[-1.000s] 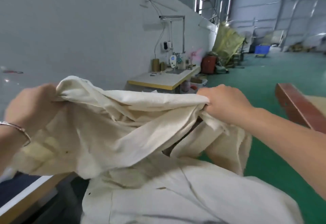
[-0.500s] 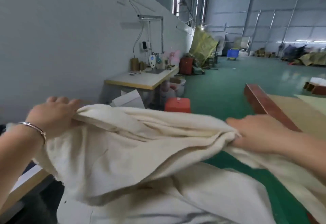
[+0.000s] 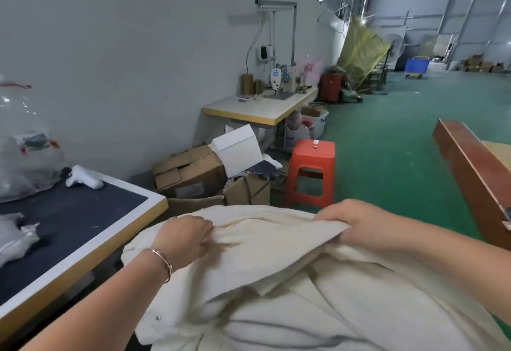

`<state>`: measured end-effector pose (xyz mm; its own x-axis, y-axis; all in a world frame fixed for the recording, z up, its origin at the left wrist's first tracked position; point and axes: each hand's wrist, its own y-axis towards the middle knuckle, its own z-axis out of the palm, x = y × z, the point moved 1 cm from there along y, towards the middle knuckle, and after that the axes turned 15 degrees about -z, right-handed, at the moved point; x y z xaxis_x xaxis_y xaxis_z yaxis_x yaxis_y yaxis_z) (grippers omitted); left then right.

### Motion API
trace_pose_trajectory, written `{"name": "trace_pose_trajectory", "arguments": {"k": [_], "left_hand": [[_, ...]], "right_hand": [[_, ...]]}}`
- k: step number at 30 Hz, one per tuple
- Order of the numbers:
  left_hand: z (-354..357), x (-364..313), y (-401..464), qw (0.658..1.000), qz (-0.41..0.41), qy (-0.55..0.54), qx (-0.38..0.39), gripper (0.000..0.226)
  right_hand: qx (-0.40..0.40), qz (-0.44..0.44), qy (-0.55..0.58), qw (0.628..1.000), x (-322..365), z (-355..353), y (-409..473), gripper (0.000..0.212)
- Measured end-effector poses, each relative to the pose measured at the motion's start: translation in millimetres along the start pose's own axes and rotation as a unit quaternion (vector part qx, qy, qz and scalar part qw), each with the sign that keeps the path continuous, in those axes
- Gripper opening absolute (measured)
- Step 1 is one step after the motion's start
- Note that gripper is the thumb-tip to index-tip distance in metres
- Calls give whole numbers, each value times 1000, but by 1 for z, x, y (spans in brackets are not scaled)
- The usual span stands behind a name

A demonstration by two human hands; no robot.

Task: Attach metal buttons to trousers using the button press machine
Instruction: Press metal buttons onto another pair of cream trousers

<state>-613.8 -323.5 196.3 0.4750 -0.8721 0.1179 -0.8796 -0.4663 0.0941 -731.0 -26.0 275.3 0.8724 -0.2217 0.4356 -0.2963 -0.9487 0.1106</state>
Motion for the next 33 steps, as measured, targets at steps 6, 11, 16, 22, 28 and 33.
{"name": "trace_pose_trajectory", "arguments": {"k": [6, 11, 16, 22, 28, 33], "left_hand": [[-28, 16, 17, 981, -79, -81, -160, 38], [31, 21, -31, 958, -43, -169, 227, 70], [11, 63, -64, 964, -86, -216, 127, 44], [-49, 139, -162, 922, -196, -332, 38, 16], [-79, 213, -334, 803, -377, -455, -77, 17], [-79, 198, -493, 676, -520, -475, -218, 14]], "right_hand": [[80, -85, -323, 939, 48, 3, 7, 67], [337, 1, -187, 923, 36, 79, 10, 106], [221, -126, -277, 926, 77, 77, 63, 96], [111, -349, -210, 906, 179, 108, 131, 51], [76, -575, -41, 814, 339, 180, 170, 21], [140, -665, 87, 728, 464, 250, 142, 18]]}}
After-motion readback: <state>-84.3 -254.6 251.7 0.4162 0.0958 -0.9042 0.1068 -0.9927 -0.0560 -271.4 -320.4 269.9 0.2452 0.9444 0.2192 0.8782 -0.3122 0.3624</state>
